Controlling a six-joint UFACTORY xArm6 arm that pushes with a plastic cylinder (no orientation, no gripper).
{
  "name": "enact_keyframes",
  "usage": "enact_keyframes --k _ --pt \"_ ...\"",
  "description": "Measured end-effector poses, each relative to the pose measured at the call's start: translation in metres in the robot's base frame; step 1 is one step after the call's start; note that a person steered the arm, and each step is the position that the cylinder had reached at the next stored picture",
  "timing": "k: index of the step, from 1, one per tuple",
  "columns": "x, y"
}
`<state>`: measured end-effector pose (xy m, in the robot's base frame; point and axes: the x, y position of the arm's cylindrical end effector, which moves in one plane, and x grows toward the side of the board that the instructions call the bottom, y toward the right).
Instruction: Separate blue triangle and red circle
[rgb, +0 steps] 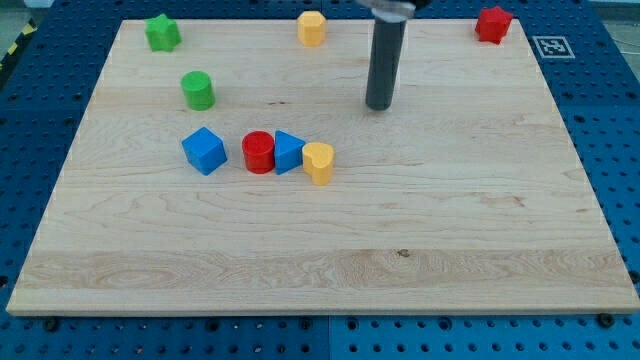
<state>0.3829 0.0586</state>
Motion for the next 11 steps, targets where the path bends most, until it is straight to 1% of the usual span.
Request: enact_keyframes --k 3,4,5,7,9,10,11 --pt "0.164 -0.058" --pt "0.174 -0.103" --pt "0.146 -0.125" --pt "0.113 -0.126" --pt "0.063 -0.139" --pt "0.048 -0.145" --pt "0.045 -0.138"
